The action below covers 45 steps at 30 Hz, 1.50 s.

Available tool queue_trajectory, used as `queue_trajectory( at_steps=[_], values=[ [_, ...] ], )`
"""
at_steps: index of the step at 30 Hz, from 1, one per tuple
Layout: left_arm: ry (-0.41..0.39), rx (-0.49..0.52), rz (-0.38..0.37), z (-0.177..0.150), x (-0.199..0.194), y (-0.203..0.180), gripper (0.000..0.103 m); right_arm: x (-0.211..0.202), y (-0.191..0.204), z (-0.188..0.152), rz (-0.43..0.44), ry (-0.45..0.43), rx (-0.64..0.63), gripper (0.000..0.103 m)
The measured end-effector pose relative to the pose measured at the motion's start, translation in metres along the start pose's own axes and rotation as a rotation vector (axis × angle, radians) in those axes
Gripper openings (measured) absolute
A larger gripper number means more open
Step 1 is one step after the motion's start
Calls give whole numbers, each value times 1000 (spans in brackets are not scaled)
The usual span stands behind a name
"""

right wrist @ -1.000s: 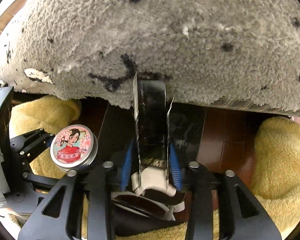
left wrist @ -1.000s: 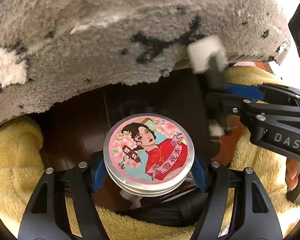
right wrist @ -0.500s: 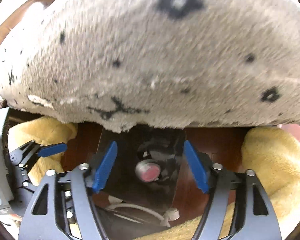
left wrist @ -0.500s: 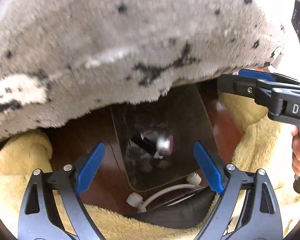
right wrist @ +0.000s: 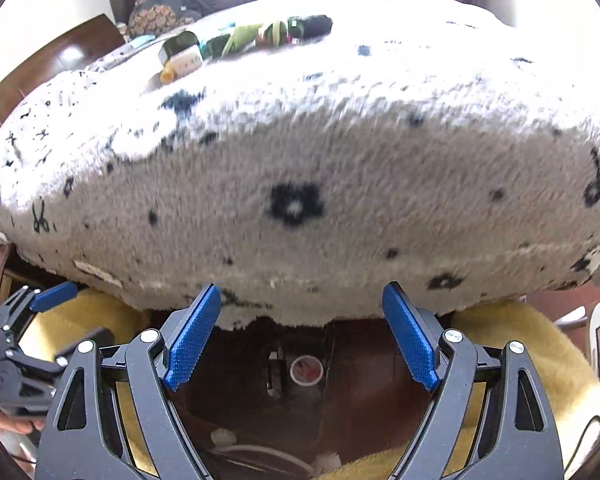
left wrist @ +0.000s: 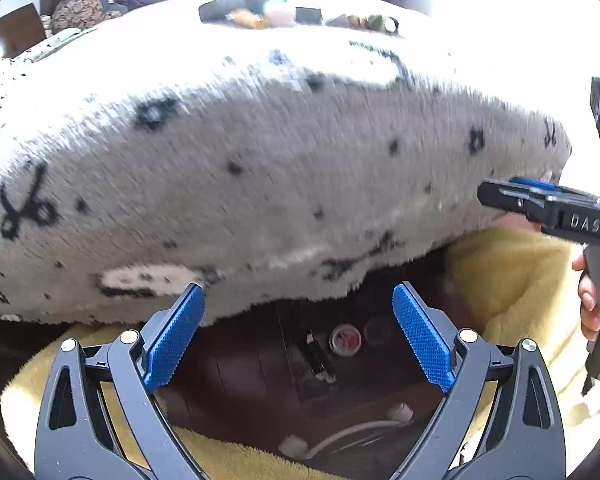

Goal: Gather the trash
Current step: 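Open both tools over the bin, dropping the tin and card holder, then grasp the black thread spool with the right tool while the left tool grasps the yellow tube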

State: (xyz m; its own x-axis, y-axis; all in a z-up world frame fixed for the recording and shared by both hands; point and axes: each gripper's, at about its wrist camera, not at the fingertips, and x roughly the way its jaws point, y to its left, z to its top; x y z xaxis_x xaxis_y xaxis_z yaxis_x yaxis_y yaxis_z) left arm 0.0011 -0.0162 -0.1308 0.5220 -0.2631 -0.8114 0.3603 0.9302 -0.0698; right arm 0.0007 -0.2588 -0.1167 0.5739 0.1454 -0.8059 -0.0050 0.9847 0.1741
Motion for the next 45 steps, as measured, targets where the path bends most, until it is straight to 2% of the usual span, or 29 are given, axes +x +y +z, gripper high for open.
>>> queue_trajectory(
  at_steps=[9,17,22,28,35,45],
  values=[
    [-121,4,74,43,-39,24,90,-29,10,39,-26,-136,-37,84],
    [-200,-8,121,78,-40,41,91,-38,13,86,-65,-219,-56,84],
    [-206,-12,128,104,-30,47,91,-22,8,116,-87,-233,-35,84],
    [-185,-41,132,134,2,50,91,12,-6,150,-106,-223,34,84],
    [-156,-95,130,163,42,54,90,50,-3,171,-181,-186,3,83],
    [-143,-98,143,185,68,53,90,69,0,199,-160,-188,16,83]
  ],
)
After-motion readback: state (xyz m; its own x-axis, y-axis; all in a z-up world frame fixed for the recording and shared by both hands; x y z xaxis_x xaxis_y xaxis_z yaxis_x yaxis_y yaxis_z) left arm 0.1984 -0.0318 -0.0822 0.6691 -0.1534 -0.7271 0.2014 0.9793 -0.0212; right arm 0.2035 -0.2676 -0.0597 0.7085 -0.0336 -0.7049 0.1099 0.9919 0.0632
